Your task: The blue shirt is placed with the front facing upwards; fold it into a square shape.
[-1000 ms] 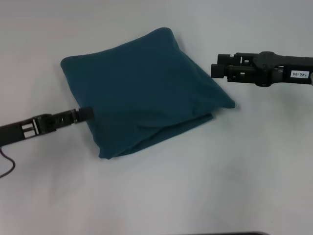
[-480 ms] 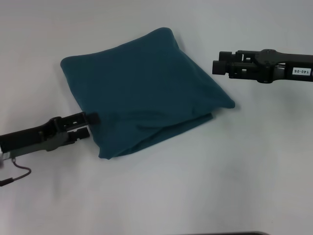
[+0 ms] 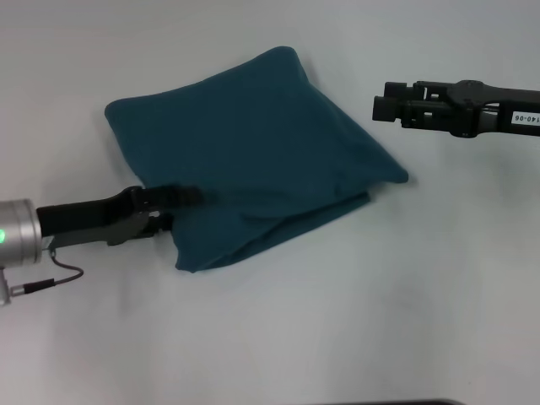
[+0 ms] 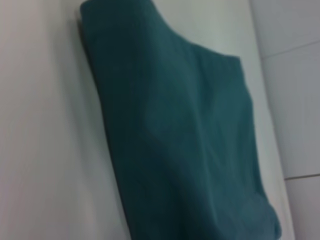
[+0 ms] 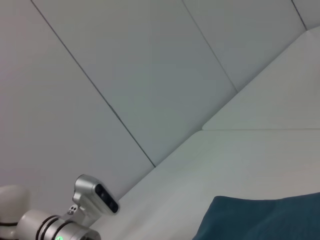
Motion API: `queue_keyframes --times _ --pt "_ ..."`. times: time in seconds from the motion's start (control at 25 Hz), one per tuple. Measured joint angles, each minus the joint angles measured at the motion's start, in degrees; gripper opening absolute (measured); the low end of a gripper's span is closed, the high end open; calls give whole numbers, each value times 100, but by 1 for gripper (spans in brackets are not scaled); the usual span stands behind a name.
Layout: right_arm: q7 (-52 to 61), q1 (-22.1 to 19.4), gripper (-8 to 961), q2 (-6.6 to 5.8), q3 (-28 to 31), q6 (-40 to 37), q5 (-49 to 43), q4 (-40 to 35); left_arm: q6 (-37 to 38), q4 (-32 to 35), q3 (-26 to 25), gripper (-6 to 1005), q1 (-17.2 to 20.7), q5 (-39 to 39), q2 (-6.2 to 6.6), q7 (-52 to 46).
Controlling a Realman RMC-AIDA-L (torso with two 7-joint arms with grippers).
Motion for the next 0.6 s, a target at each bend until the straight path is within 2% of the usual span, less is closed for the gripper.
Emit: queue_keyframes --times 0.12,0.6 --pt "31 1 680 0 1 -6 1 -1 -57 -34 124 865 -150 110 24 -225" --pt "63 -1 680 -3 -1 -31 2 -2 -103 -213 148 531 -303 142 34 -589"
